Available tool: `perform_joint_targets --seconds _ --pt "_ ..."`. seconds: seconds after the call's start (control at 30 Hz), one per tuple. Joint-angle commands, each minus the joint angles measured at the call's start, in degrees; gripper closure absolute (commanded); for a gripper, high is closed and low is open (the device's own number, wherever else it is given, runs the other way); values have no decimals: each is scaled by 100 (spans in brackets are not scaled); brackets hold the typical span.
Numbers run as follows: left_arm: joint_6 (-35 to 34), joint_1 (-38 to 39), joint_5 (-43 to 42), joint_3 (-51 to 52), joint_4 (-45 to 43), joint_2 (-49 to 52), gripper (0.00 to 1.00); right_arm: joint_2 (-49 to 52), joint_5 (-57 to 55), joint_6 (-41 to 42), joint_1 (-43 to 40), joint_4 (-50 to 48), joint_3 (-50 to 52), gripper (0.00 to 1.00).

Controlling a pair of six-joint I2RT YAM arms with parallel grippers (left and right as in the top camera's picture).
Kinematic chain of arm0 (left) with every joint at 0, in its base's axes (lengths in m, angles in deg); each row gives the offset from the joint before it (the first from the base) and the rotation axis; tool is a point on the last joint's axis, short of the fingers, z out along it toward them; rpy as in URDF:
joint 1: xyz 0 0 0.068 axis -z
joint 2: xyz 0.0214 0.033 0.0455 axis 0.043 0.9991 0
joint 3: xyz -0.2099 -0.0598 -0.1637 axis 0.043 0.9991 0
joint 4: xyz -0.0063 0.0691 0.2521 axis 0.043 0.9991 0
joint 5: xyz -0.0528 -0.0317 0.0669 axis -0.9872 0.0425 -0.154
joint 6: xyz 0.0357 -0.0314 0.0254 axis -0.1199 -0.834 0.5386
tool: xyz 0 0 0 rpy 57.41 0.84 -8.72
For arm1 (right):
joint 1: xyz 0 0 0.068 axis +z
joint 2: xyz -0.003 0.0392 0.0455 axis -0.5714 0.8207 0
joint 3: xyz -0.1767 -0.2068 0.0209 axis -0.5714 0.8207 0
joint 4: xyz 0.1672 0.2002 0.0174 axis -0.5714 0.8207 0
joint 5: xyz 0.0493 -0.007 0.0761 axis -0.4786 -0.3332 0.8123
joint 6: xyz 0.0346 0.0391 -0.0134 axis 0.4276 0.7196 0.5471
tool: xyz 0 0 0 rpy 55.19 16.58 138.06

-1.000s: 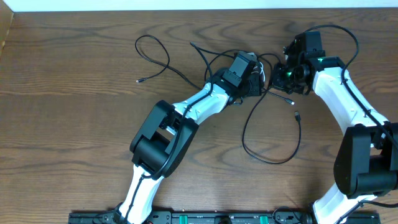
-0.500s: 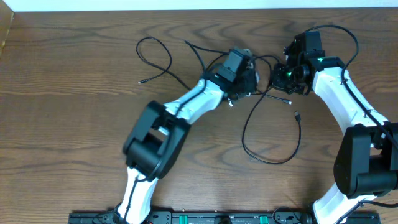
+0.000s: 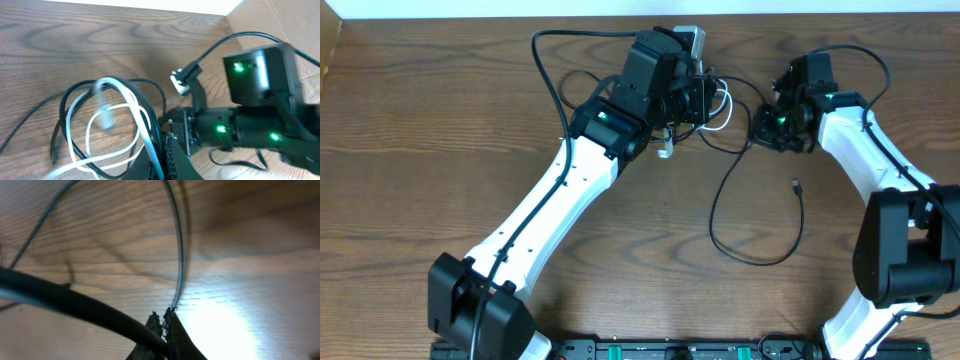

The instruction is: Untangle cables

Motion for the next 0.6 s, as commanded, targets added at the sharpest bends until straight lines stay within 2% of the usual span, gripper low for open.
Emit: perform_joint_targets --seconds 0.0,0.1,0.3,0.57 --pt "210 -28 -72 -37 55 48 92 39 1075 -282 -4 -203 11 99" --pt "201 -118 -243 -46 33 33 92 39 1394 -280 -17 -295 -11 99" --pt "-214 -632 -1119 -173 -122 -175 92 52 391 -37 -133 0 -9 99" --pt "-509 -1740 -1818 -474 -125 -629 92 232 149 -17 -350 269 7 99"
